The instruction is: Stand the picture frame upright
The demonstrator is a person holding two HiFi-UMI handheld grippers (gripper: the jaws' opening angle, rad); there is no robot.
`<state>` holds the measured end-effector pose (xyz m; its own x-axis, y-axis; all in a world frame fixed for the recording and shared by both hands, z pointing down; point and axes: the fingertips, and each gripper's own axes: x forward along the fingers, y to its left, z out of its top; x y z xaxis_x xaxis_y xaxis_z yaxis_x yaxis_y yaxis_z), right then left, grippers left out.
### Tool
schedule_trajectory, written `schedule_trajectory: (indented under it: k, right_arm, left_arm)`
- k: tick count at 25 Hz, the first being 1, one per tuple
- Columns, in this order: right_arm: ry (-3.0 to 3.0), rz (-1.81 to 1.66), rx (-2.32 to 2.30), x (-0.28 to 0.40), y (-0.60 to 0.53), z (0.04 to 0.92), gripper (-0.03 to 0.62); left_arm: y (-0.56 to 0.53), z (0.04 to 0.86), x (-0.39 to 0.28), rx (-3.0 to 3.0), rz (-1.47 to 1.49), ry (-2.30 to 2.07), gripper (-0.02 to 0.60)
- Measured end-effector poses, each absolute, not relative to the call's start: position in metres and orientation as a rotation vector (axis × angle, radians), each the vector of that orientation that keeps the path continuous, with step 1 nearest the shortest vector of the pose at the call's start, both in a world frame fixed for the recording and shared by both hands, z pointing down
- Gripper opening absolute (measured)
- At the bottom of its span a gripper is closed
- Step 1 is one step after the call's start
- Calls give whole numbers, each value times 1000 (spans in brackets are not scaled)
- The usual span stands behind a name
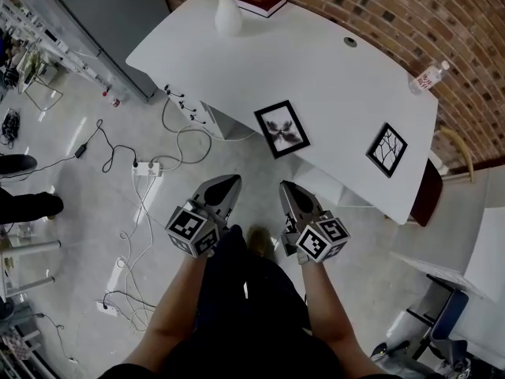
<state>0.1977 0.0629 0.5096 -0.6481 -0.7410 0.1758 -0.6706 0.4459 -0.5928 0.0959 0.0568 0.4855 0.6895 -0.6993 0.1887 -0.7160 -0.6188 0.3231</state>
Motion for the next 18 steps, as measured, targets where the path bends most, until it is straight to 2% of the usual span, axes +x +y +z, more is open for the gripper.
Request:
schedule_trajectory:
  k: [6, 8, 12, 14, 17, 18]
  right_arm:
    - [2531, -1027, -1295, 201, 54, 522, 4]
    - [2505, -1045, -1307, 202, 51, 526, 49]
    - [2416, -1093, -1359, 207, 41, 535, 49]
    - [2350, -1134, -1371, 208, 33, 541, 86]
    - [2229, -1207, -1385, 207, 20, 551, 86]
    - [2193, -1228, -1391, 207, 16, 554, 107]
  left_arm:
    - [45, 498, 102, 2526, 77, -1073, 1]
    - [41, 503, 105, 2526, 79, -1048, 0]
    - [29, 510, 113, 2541, 96, -990, 2]
    - [19, 512, 116, 2550, 103, -960, 2]
    - [6, 518, 119, 2555, 112, -917, 0]
    - [1, 520, 119, 2558, 117, -902, 1]
